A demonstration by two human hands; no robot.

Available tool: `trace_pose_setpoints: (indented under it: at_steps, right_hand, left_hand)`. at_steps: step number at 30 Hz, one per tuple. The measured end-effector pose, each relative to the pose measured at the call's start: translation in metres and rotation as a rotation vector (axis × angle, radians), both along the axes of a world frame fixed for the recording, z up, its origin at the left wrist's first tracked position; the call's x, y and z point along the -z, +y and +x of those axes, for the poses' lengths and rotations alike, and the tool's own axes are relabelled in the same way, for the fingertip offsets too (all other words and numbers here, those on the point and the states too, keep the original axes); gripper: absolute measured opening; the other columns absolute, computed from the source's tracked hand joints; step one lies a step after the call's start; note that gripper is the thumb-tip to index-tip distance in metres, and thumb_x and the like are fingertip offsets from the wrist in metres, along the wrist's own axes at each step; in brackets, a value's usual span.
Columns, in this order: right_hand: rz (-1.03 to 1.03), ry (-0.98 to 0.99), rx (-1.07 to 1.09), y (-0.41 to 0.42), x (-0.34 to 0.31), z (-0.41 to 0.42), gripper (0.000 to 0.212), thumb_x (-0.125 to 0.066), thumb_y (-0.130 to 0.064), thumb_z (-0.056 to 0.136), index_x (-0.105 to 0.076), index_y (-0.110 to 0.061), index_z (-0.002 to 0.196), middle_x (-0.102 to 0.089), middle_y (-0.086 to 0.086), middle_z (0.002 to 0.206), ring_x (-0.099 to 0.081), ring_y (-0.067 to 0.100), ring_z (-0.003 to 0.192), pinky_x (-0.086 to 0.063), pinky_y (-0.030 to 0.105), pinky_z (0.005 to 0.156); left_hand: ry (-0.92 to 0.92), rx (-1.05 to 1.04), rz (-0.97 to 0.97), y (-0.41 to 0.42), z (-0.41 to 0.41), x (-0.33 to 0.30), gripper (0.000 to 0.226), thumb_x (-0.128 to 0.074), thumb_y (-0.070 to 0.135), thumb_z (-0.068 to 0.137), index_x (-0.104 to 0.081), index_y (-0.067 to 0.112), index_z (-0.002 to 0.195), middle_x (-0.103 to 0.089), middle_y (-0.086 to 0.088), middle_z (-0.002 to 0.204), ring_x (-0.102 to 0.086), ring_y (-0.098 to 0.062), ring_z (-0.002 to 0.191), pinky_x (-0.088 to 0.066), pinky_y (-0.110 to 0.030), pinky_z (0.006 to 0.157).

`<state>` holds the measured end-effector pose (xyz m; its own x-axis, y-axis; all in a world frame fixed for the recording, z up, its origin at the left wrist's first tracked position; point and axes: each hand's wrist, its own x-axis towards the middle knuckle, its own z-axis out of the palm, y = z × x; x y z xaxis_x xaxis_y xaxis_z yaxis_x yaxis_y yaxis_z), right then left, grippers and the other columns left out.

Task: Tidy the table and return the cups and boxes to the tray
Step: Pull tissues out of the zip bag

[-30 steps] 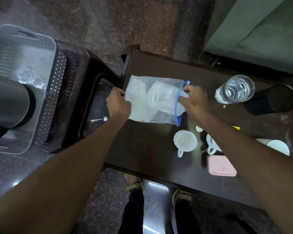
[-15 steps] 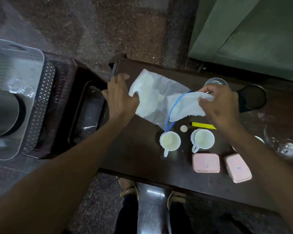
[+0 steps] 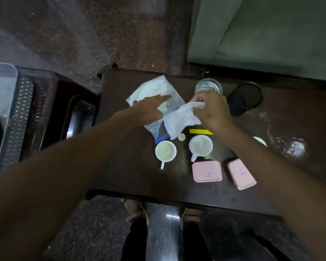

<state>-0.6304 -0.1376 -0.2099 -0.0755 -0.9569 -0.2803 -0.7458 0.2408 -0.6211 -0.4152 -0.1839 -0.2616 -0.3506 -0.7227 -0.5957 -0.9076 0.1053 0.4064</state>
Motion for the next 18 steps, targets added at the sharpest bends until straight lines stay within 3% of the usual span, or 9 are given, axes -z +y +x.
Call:
trace_pose_setpoints:
  at_steps: [4, 8, 15, 18]
  right_hand:
    - [-0.039, -0.063, -0.028, -0.003, -0.008, 0.005, 0.030, -0.056, 0.005, 0.077, -0.077, -0.012, 0.089, -0.075, 0.007, 0.090, -0.069, 0.025, 0.089, -0.057, 0.036, 0.074]
    - [-0.080, -0.073, 0.005, -0.006, -0.017, -0.003, 0.026, -0.059, 0.002, 0.077, -0.076, -0.015, 0.088, -0.074, 0.005, 0.091, -0.069, 0.024, 0.089, -0.055, 0.031, 0.072]
    - [-0.127, -0.217, 0.079, -0.006, -0.032, -0.023, 0.024, -0.059, 0.000, 0.077, -0.077, -0.014, 0.084, -0.078, 0.001, 0.091, -0.073, 0.022, 0.091, -0.060, 0.042, 0.078]
    - [-0.147, -0.261, 0.103, -0.006, -0.039, -0.035, 0.024, -0.059, -0.001, 0.076, -0.077, -0.015, 0.085, -0.078, -0.002, 0.087, -0.073, 0.021, 0.087, -0.061, 0.044, 0.075]
  left_hand:
    - [-0.191, 0.131, 0.054, 0.011, 0.028, 0.008, 0.078, -0.055, 0.021, 0.107, -0.011, 0.029, 0.171, -0.003, -0.010, 0.179, -0.023, -0.028, 0.162, -0.026, -0.044, 0.124]
    - [-0.346, 0.029, 0.009, 0.023, 0.028, 0.005, 0.082, -0.055, 0.027, 0.104, -0.009, 0.024, 0.171, 0.002, -0.013, 0.178, -0.022, -0.040, 0.159, -0.028, -0.072, 0.118]
    - [-0.361, -0.288, 0.065, 0.035, 0.008, -0.009, 0.076, -0.065, 0.019, 0.096, -0.026, 0.005, 0.160, -0.021, -0.026, 0.168, -0.029, -0.051, 0.149, -0.032, -0.063, 0.116]
    - [-0.167, -0.457, -0.158, 0.029, -0.015, -0.033, 0.061, -0.062, 0.014, 0.095, -0.044, 0.007, 0.153, -0.050, -0.020, 0.153, -0.046, -0.042, 0.143, -0.033, -0.060, 0.119]
